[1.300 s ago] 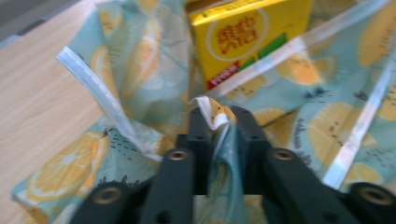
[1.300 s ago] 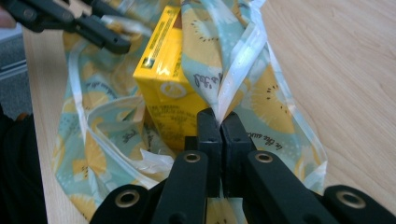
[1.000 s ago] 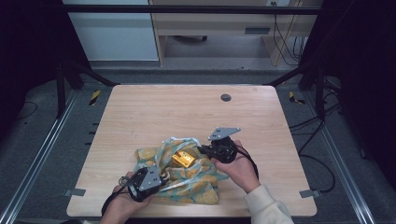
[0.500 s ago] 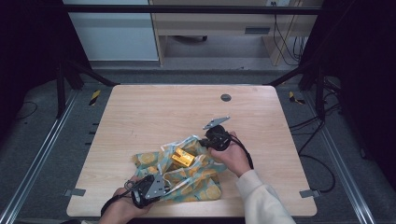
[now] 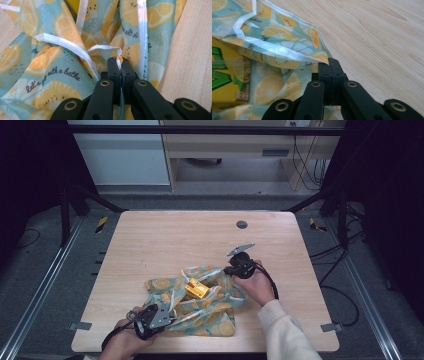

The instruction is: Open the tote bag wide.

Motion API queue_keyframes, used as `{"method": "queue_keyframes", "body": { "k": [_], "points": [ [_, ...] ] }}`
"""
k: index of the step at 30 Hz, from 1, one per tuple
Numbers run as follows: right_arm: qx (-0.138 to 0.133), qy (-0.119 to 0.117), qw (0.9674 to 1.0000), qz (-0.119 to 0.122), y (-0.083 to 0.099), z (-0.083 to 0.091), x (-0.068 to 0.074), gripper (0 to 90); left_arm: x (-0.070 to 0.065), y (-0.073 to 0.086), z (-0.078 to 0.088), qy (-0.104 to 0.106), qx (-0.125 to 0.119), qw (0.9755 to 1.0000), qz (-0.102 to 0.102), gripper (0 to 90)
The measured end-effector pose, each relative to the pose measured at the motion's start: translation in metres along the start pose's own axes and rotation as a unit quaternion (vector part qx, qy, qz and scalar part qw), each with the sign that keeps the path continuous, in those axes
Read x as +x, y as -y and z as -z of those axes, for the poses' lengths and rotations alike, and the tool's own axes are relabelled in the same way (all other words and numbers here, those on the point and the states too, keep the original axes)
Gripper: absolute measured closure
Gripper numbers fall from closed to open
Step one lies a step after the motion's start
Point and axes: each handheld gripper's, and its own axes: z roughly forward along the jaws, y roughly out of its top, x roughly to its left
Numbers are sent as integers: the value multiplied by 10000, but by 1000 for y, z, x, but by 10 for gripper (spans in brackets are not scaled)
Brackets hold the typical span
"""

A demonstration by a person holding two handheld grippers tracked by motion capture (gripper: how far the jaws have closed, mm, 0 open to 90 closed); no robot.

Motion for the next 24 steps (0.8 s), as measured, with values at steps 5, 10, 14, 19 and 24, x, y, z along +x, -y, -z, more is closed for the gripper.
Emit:
{"method": "queue_keyframes", "body": {
  "k": [5, 10, 14, 19, 24],
  "points": [
    [71, 107, 9999, -70, 2, -3, -1, 900, 3, 1, -2, -8, 18, 10000, 58, 893],
    [123, 141, 9997, -142, 3, -6, -2, 900, 5, 1, -5, -39, 59, 9999, 102, 893],
    [103, 192, 9997, -101, 4, -7, -5, 900, 6, 1, -8, -82, 92, 9998, 126, 893],
    [12, 303, 9994, -145, 5, -4, -7, 900, 12, -2, -13, -118, 74, 9996, 228, 893],
    [3, 365, 9992, -144, 3, -5, -13, 900, 12, -6, -18, -155, 23, 9995, 291, 893]
  ]
}}
